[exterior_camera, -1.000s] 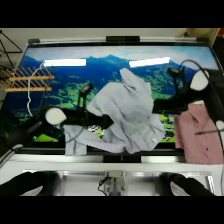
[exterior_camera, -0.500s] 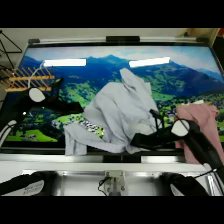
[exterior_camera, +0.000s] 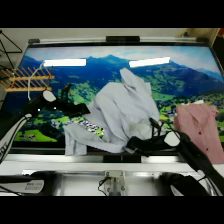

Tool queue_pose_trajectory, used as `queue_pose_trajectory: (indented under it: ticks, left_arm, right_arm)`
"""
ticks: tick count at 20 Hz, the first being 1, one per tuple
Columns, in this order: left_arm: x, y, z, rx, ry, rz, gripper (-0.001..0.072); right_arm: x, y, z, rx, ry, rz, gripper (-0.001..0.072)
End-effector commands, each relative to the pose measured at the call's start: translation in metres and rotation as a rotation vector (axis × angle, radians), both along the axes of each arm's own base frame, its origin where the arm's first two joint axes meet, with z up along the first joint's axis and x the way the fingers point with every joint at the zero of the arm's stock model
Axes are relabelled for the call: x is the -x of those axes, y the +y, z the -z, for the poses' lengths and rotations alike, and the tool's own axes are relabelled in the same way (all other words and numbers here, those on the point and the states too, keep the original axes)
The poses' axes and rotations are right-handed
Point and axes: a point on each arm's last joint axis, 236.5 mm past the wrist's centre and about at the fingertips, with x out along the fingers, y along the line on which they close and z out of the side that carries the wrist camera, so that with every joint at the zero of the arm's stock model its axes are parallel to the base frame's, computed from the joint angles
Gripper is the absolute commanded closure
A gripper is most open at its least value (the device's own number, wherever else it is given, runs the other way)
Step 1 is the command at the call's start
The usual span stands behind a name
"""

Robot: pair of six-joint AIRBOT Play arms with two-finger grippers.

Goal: Fold the shirts.

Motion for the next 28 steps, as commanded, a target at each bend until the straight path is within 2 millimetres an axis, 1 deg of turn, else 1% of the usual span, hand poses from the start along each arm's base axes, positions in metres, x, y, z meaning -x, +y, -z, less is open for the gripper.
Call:
queue_pose_trajectory:
  ticks: [1, 3, 4, 5, 6, 7, 8, 9, 10, 11, 12, 13, 14, 15, 17, 19, 20, 21, 22, 23, 25, 26, 27, 28]
  left_arm:
    - [-0.005, -0.012, 0.006, 0.04, -0.002, -0.01, 0.0031]
    - [-0.001, -0.017, 0.014, 0.039, 0.019, 0.0, 0.0036]
    - [0.001, -0.02, 0.019, 0.039, 0.033, 0.005, 0.0112]
    - [0.004, -0.023, 0.023, 0.038, 0.043, 0.012, 0.0217]
    - [0.005, -0.025, 0.025, 0.035, 0.044, 0.017, 0.0303]
    - [0.005, -0.027, 0.025, 0.034, 0.039, 0.019, 0.0413]
    - [0.003, -0.028, 0.024, 0.035, 0.031, 0.021, 0.0555]
    - [0.001, -0.028, 0.021, 0.036, 0.022, 0.027, 0.0636]
    - [-0.001, -0.028, 0.018, 0.037, 0.012, 0.033, 0.0651]
    - [-0.004, -0.029, 0.014, 0.039, -0.001, 0.04, 0.0652]
    - [-0.007, -0.03, 0.009, 0.04, -0.017, 0.052, 0.0652]
    - [-0.009, -0.031, 0.003, 0.038, -0.031, 0.068, 0.0653]
    - [-0.011, -0.029, -0.002, 0.026, -0.045, 0.083, 0.0653]
    - [-0.012, -0.026, -0.006, 0.005, -0.061, 0.103, 0.0653]
    - [-0.01, -0.013, -0.014, -0.065, -0.089, 0.162, 0.0654]
    - [-0.004, 0.007, -0.021, -0.157, -0.102, 0.197, 0.0654]
    - [-0.002, 0.018, -0.025, -0.195, -0.105, 0.205, 0.0654]
    - [0.001, 0.027, -0.031, -0.222, -0.107, 0.207, 0.0654]
    - [0.003, 0.032, -0.038, -0.229, -0.109, 0.206, 0.0654]
    - [0.006, 0.035, -0.047, -0.227, -0.116, 0.204, 0.0654]
    - [0.014, 0.036, -0.066, -0.22, -0.131, 0.206, 0.0654]
    - [0.019, 0.034, -0.074, -0.215, -0.137, 0.201, 0.0654]
    - [0.027, 0.03, -0.082, -0.208, -0.143, 0.193, 0.0654]
    - [0.037, 0.024, -0.088, -0.201, -0.146, 0.197, 0.0654]
  right_arm:
    - [-0.006, 0.018, 0.005, -0.04, -0.017, 0.059, 0.0039]
    - [0.0, 0.029, 0.013, -0.033, -0.016, 0.028, 0.0039]
    - [-0.002, 0.033, 0.017, -0.028, -0.032, 0.024, 0.0039]
    - [-0.005, 0.037, 0.021, -0.023, -0.049, 0.027, 0.0039]
    - [-0.007, 0.039, 0.024, -0.017, -0.059, 0.028, 0.0039]
    - [-0.01, 0.04, 0.028, -0.011, -0.068, 0.033, 0.004]
    - [-0.013, 0.04, 0.031, -0.006, -0.07, 0.044, 0.004]
    - [-0.015, 0.039, 0.034, 0.0, -0.07, 0.052, 0.0046]
    - [-0.019, 0.039, 0.035, 0.003, -0.078, 0.06, 0.016]
    - [-0.022, 0.039, 0.036, 0.005, -0.088, 0.068, 0.0401]
    - [-0.026, 0.039, 0.036, 0.005, -0.103, 0.076, 0.0543]
    - [-0.03, 0.038, 0.035, 0.006, -0.118, 0.081, 0.0545]
    - [-0.031, 0.036, 0.037, 0.017, -0.132, 0.073, 0.0584]
    - [-0.031, 0.032, 0.038, 0.041, -0.148, 0.044, 0.0648]
    - [-0.029, 0.022, 0.038, 0.102, -0.165, -0.045, 0.0648]
    - [-0.034, 0.001, 0.033, 0.2, -0.183, -0.145, 0.0649]
    - [-0.043, -0.012, 0.026, 0.257, -0.208, -0.181, 0.0649]
    - [-0.058, -0.029, 0.015, 0.321, -0.25, -0.206, 0.0648]
    - [-0.076, -0.045, 0.001, 0.38, -0.303, -0.213, 0.0648]
    - [-0.1, -0.062, -0.019, 0.438, -0.373, -0.199, 0.0649]
    - [-0.151, -0.091, -0.068, 0.529, -0.536, -0.148, 0.0648]
    - [-0.177, -0.1, -0.096, 0.551, -0.637, -0.121, 0.0648]
    - [-0.201, -0.103, -0.126, 0.55, -0.744, -0.094, 0.0649]
    - [-0.224, -0.103, -0.159, 0.538, -0.866, -0.059, 0.0649]
